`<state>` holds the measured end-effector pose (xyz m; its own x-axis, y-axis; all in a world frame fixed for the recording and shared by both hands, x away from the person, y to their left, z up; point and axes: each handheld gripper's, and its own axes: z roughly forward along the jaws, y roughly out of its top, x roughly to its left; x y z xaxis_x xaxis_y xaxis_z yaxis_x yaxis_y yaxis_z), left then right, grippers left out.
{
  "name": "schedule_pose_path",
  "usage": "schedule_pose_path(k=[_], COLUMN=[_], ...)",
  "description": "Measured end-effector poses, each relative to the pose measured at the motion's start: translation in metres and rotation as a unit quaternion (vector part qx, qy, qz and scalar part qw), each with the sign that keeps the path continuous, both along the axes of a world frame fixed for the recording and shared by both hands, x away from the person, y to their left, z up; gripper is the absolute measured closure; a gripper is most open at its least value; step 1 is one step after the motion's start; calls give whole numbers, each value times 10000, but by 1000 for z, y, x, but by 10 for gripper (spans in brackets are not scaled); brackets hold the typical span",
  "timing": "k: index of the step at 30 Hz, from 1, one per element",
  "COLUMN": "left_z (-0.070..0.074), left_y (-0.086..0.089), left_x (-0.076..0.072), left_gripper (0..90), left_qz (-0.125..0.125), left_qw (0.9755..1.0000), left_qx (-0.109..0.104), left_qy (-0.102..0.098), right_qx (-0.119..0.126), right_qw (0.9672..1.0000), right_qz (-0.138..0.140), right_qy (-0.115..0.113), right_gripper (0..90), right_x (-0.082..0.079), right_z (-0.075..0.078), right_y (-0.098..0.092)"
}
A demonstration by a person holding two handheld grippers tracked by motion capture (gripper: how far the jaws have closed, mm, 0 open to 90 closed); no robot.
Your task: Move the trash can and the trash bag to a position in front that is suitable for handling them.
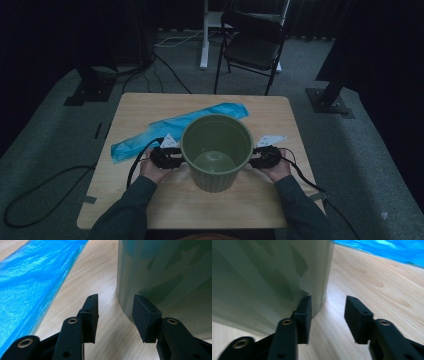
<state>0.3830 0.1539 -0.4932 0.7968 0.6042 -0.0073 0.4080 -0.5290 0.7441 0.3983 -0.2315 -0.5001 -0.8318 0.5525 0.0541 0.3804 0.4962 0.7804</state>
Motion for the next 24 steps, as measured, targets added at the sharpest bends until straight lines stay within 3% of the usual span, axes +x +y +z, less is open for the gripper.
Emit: schedule_pose_path(k=[2, 4, 8, 10, 11, 12, 18, 24], left_z=[1, 2, -3, -5, -5, -7, -16, -16], left_y=[1, 3, 22, 31, 31, 38, 40, 29], left_x=[0, 5, 25, 36, 36, 48, 81, 103], left_gripper=[607, 602, 567, 530, 518, 518, 427, 435], left_qz=[-36, 329, 933, 1148, 1148, 1284, 1546, 1540], left_qw=[10000, 9990, 9936, 9911, 9911, 9899, 9858, 9854], left_qx=[72, 306, 639, 660, 660, 593, 644, 723], left_qy=[0, -88, -89, -107, -107, -130, -97, -93], right_qx=[-41, 24, 2, -66, -66, -86, -140, -87], right_qw=[9996, 9993, 9996, 9996, 9996, 9996, 9996, 9998], right_qz=[288, 369, 295, 287, 287, 286, 225, 171], right_qy=[15, 23, -7, 5, 5, 19, 22, 57], right_gripper=[594, 584, 559, 554, 554, 554, 546, 547], right_x=[-3, -5, -3, -2, -2, -2, 0, 1], right_z=[2, 3, 2, 0, 0, -1, -1, -3], right_y=[-2, -3, -3, -2, -2, -2, -2, -7])
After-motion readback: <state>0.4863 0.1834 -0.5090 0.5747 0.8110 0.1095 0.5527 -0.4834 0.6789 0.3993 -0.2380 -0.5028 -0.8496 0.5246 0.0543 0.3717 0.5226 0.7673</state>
